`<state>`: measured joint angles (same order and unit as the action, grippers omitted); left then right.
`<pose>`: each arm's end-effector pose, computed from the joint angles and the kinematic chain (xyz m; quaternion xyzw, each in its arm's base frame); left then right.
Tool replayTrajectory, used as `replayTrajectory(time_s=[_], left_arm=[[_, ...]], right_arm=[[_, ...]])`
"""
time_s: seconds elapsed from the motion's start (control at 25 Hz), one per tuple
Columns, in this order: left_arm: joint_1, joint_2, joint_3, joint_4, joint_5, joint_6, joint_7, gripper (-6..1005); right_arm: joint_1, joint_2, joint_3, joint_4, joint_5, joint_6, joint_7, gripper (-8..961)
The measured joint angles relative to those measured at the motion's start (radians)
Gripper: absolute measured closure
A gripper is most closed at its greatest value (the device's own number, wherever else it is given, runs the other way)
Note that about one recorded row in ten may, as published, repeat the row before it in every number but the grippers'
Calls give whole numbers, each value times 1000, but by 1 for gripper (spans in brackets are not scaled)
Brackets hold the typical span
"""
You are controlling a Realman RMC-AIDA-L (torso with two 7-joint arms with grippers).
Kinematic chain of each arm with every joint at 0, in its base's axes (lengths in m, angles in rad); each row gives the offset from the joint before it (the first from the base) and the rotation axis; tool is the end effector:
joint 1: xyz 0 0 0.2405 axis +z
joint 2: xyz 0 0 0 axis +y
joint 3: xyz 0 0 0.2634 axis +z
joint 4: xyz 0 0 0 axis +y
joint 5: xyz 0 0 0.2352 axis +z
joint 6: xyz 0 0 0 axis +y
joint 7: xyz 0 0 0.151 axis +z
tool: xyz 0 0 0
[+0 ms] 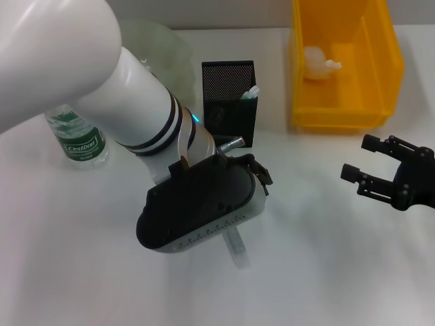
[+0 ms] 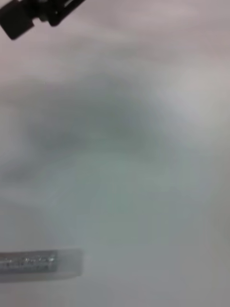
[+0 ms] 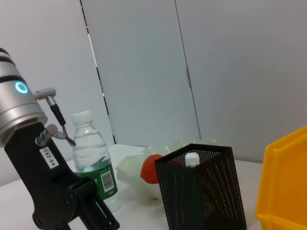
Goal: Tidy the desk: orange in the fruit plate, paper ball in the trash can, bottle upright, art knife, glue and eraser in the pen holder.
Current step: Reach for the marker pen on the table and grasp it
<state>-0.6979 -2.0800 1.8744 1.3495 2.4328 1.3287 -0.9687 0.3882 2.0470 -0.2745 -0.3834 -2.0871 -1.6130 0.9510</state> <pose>-0.0988 0.3450 -0.1121 0.7596 -0.6194 -0.1892 0.0587 0.3563 0.2870 -0.0078 -0.8896 0.2214 0.3107 0.2511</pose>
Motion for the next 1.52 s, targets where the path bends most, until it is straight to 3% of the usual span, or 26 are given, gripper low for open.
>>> replayTrajectory(time_s=[0.56, 0.84, 1.12, 1.52], left_arm=[[-100, 0, -8, -143, -51, 105, -44, 319], [-110, 0, -4, -169, -78, 94, -32, 383], [-184, 0, 0, -289, -126, 73, -39, 382], [-204, 0, 18, -325, -148, 37, -31, 461]], right_arm=[[-3, 4, 0, 0, 7, -1, -6, 161], [-6, 3, -2, 0, 7, -6, -3, 162], [-4, -1, -6, -4, 7, -8, -6, 162], [-1, -2, -9, -13, 2, -9, -4, 161]])
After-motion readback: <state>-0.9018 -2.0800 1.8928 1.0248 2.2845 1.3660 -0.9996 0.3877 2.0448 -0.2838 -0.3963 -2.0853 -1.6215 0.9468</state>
